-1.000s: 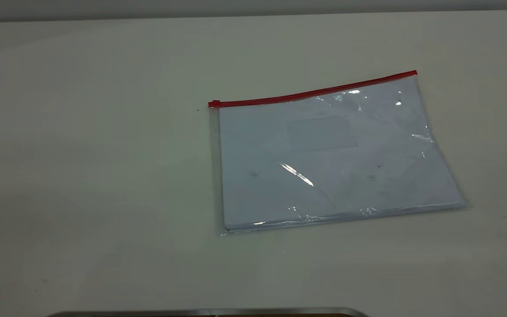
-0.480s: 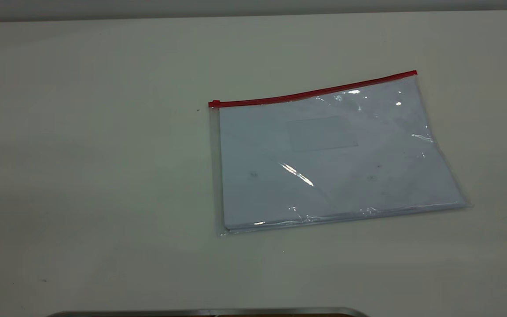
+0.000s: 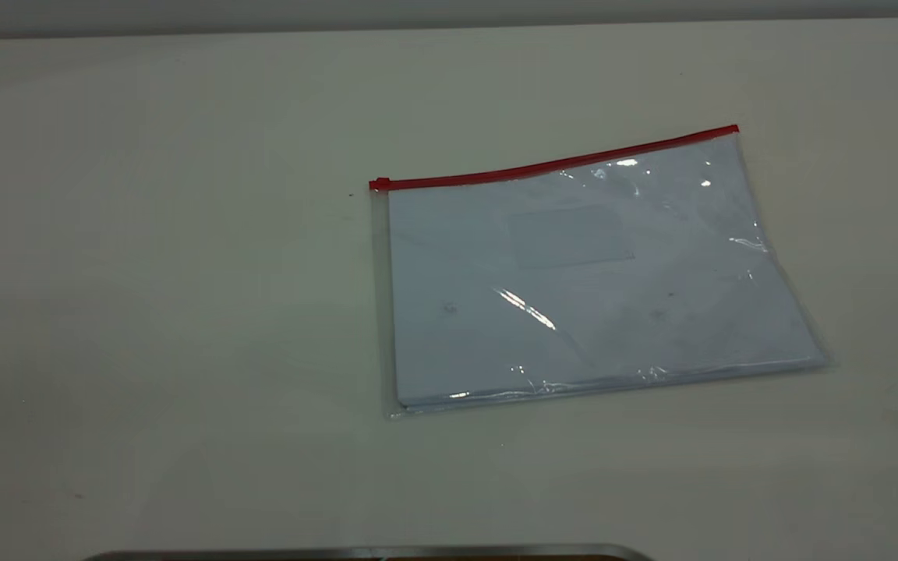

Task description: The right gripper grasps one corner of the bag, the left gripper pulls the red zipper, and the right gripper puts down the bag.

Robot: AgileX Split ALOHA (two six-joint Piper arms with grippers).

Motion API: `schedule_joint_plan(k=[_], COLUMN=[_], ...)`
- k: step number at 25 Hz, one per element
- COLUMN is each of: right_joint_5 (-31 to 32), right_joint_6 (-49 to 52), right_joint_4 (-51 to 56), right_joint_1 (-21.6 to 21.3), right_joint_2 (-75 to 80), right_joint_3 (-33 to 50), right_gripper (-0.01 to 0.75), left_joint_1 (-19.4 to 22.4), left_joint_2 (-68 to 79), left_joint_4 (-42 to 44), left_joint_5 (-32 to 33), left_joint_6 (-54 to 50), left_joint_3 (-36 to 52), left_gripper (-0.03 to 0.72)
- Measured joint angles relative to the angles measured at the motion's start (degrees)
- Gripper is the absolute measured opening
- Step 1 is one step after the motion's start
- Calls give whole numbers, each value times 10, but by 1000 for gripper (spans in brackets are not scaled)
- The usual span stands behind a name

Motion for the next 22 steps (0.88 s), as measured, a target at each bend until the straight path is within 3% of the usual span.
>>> schedule_joint_plan(k=[16,22], right_joint_5=[0,0], right_joint_6=[0,0], right_joint_4=[1,4], right_joint_1=[0,-47], right_joint_2=[0,0], right_joint_3=[0,0], right_gripper=[562,562], left_joint_1=[0,0], left_joint_2=[-2,-2], left_joint_4=[0,0], left_joint_5=[1,1], left_joint_6=[0,0], left_joint_3=[0,0], left_gripper=[546,546])
